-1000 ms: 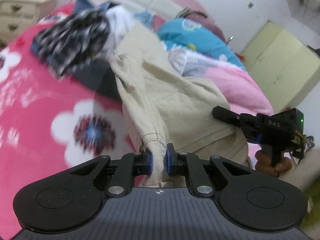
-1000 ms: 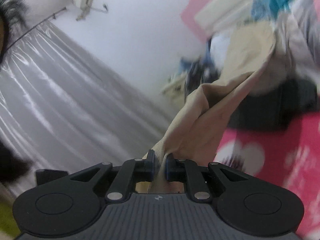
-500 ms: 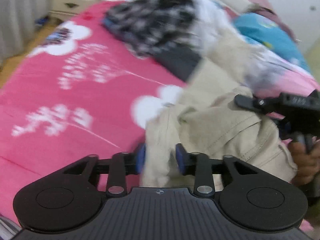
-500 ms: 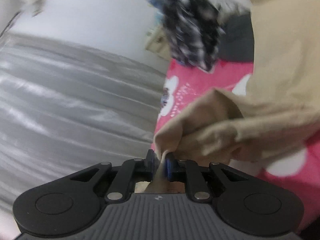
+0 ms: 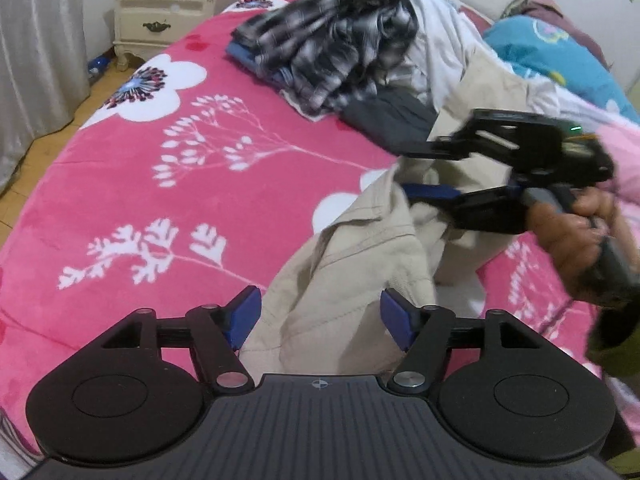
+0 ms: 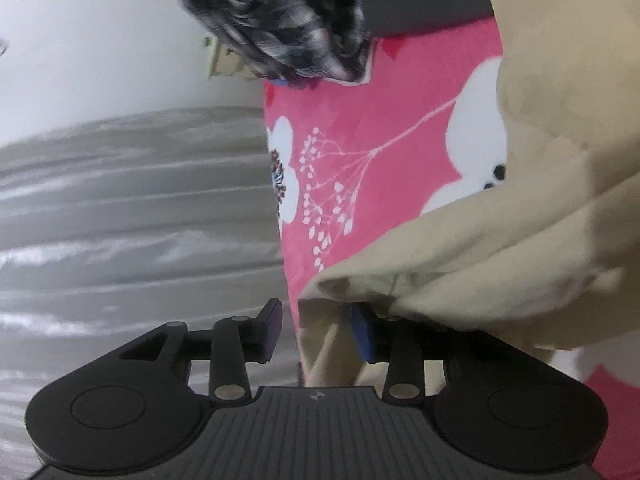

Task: Fold clothes
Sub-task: 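Lift the beige trousers off the pile with both grippers and swing them out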

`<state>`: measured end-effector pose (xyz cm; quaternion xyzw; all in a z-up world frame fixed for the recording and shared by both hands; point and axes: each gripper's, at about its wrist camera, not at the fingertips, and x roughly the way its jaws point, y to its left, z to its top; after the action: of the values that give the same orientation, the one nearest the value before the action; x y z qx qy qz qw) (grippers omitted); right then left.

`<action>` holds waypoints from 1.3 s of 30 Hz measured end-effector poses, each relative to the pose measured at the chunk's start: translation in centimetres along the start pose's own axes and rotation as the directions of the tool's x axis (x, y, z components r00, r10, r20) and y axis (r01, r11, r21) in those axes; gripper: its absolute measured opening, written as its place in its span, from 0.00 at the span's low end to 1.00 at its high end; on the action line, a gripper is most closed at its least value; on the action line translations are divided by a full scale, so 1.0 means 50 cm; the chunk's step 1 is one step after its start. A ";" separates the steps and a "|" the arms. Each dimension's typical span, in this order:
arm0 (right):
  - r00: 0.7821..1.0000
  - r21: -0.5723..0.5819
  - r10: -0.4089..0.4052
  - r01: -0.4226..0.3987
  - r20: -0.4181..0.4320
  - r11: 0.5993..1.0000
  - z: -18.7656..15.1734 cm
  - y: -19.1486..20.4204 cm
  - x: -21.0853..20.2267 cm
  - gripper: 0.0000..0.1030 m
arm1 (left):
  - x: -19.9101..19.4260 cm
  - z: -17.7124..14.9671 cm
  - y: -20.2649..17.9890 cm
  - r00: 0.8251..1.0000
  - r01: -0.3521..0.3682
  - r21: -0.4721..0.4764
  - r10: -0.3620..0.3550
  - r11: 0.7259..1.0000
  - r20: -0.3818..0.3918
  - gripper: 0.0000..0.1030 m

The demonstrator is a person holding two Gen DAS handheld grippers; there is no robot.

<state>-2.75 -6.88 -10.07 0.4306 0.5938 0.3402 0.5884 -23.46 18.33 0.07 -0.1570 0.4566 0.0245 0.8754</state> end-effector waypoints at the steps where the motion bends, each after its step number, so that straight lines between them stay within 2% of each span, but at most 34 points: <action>1: 1.000 -0.031 -0.012 0.012 0.011 0.999 -0.009 0.000 -0.016 0.41 | 0.007 -0.004 -0.001 1.000 -0.006 0.001 0.006 1.000 -0.007 0.64; 5: 0.999 -0.064 -0.028 0.030 0.035 0.997 -0.030 -0.023 -0.060 0.41 | 0.003 -0.016 -0.017 0.999 0.032 0.018 -0.031 0.999 -0.007 0.64; 8: 0.999 -0.068 -0.025 0.028 0.042 0.997 -0.024 -0.022 -0.045 0.41 | -0.020 -0.025 -0.033 0.998 0.066 0.040 -0.067 0.997 0.005 0.64; 13: 0.995 -0.166 -0.092 0.097 0.040 0.981 -0.018 0.023 0.013 0.42 | -0.043 -0.042 -0.061 0.992 0.121 0.095 -0.123 0.988 0.017 0.70; 15: 0.992 -0.188 -0.117 0.124 0.050 0.974 -0.018 0.030 0.023 0.42 | -0.025 -0.047 -0.071 0.995 0.100 0.121 -0.100 0.988 -0.005 0.70; 18: 0.989 -0.203 -0.135 0.143 0.057 0.969 -0.017 0.033 0.028 0.42 | 0.017 -0.048 -0.067 1.000 -0.023 0.119 0.026 0.993 -0.018 0.67; 20: 0.989 -0.223 -0.139 0.148 0.058 0.964 -0.021 0.034 0.024 0.41 | 0.038 -0.038 -0.039 0.998 -0.053 0.055 0.054 0.997 -0.010 0.62; 23: 0.985 -0.273 -0.164 0.174 0.060 0.946 -0.035 0.034 0.004 0.40 | 0.058 -0.011 0.022 0.997 -0.071 -0.075 0.072 0.995 0.017 0.61; 28: 0.972 -0.318 -0.223 0.234 0.071 0.919 -0.082 0.010 -0.052 0.39 | 0.103 0.016 0.118 0.992 -0.123 -0.241 0.128 0.963 0.005 0.61; 30: 0.962 -0.310 -0.263 0.271 0.069 0.911 -0.105 -0.007 -0.079 0.40 | 0.115 0.012 0.151 0.997 -0.079 -0.305 0.079 0.949 -0.011 0.62; 32: 0.953 -0.290 -0.296 0.301 0.061 0.908 -0.129 -0.030 -0.109 0.40 | 0.120 0.003 0.178 1.000 -0.018 -0.364 0.014 0.931 -0.013 0.69; 34: 0.954 -0.233 -0.293 0.299 0.062 0.925 -0.140 -0.057 -0.144 0.41 | 0.115 -0.006 0.194 0.999 0.047 -0.395 -0.049 0.917 0.006 0.72; 35: 0.956 -0.199 -0.286 0.293 0.063 0.935 -0.145 -0.071 -0.160 0.44 | 0.113 -0.012 0.199 0.998 0.069 -0.407 -0.069 0.911 0.015 0.73; 36: 0.962 -0.146 -0.263 0.270 0.069 0.952 -0.143 -0.087 -0.176 0.54 | 0.113 -0.016 0.202 0.997 0.076 -0.413 -0.075 0.907 0.019 0.77; 37: 0.968 -0.094 -0.239 0.245 0.077 0.965 -0.142 -0.103 -0.191 0.59 | 0.113 -0.021 0.205 0.996 0.083 -0.418 -0.081 0.905 0.023 0.83; 39: 0.977 -0.002 -0.193 0.194 0.096 0.981 -0.132 -0.132 -0.205 0.69 | 0.118 -0.026 0.206 0.996 0.085 -0.407 -0.082 0.910 0.024 0.88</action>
<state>-10.68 -18.15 -11.42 0.3833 0.6023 0.2638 0.6487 -22.96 27.15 -7.98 -0.3551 0.4314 0.0819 0.8253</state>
